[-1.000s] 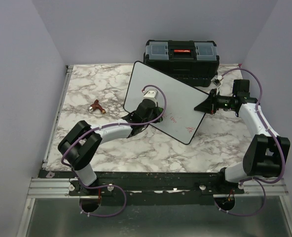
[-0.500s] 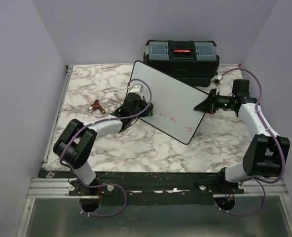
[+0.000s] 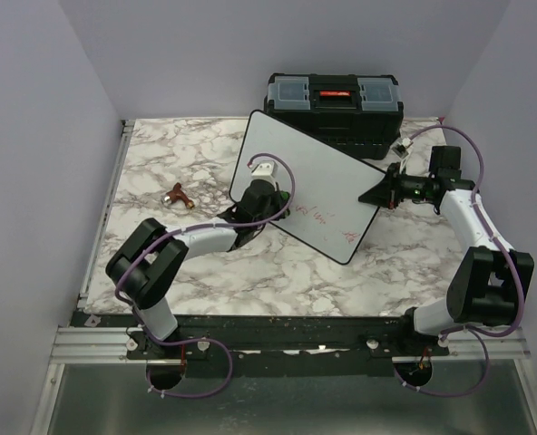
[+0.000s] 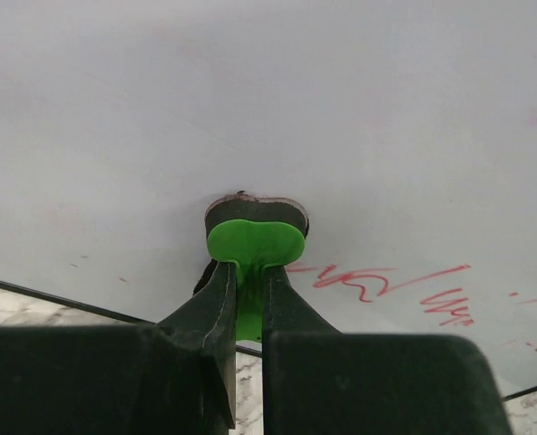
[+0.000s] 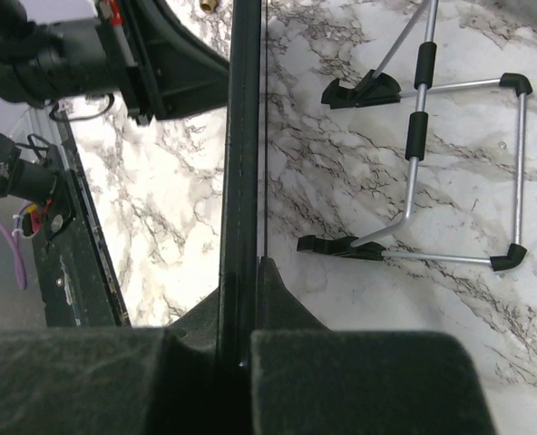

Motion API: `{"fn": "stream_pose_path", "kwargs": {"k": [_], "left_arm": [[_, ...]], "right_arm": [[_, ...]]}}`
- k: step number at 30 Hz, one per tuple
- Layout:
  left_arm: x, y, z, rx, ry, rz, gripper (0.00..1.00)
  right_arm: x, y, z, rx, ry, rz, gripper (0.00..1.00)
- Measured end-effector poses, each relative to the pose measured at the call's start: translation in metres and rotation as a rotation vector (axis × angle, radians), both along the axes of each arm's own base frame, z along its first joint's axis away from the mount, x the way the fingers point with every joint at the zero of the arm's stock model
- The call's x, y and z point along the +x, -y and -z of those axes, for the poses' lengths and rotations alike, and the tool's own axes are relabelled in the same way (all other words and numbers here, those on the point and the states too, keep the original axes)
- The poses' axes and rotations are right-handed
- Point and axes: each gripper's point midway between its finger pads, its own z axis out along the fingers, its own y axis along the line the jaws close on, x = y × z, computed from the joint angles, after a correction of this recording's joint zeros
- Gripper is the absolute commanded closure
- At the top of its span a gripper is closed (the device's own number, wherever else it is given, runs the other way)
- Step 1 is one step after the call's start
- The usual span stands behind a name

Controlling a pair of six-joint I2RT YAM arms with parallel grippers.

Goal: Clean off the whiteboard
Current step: Erase the whiteboard at the whiteboard stand.

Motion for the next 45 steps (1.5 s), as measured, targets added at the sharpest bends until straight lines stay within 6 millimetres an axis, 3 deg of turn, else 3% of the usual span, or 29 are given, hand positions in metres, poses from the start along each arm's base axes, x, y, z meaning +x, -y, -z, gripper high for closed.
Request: {"fn": "stream_pose_path", "kwargs": {"k": [7, 14, 20, 25, 29, 33, 41, 45], "left_arm": [[-0.023, 0.038, 0.005, -0.010, 0.018, 0.021, 1.00], [-0.032, 0.046, 0.007, -0.034, 0.037, 0.017, 1.00], [-0.029, 0.029, 0.011, -0.063, 0.031, 0.006, 1.00], [-0.011, -0.012, 0.019, -0.043, 0.012, -0.068, 1.00], [-0.008, -0.018, 0.020, -0.039, 0.008, -0.078, 1.00], [-0.013, -0.009, 0.020, -0.034, 0.012, -0.072, 1.00], [-0.032, 0.035, 0.017, -0.002, 0.035, -0.027, 1.00], [-0.037, 0.044, 0.015, 0.013, 0.037, -0.014, 1.00]], "right_arm": [[0.002, 0.003, 0.000, -0.001, 0.004, 0.010, 0.99], [0.002, 0.003, -0.001, -0.002, 0.010, 0.008, 0.99], [0.001, -0.001, -0.001, -0.002, 0.010, -0.003, 0.99], [0.000, -0.004, -0.001, -0.002, 0.012, -0.012, 0.99], [0.000, -0.004, -0.001, -0.002, 0.012, -0.013, 0.99], [0.000, -0.004, -0.001, -0.002, 0.011, -0.012, 0.99], [0.002, 0.000, -0.001, -0.004, 0.011, 0.002, 0.99], [0.002, 0.001, -0.001, -0.004, 0.012, 0.004, 0.99]]}}
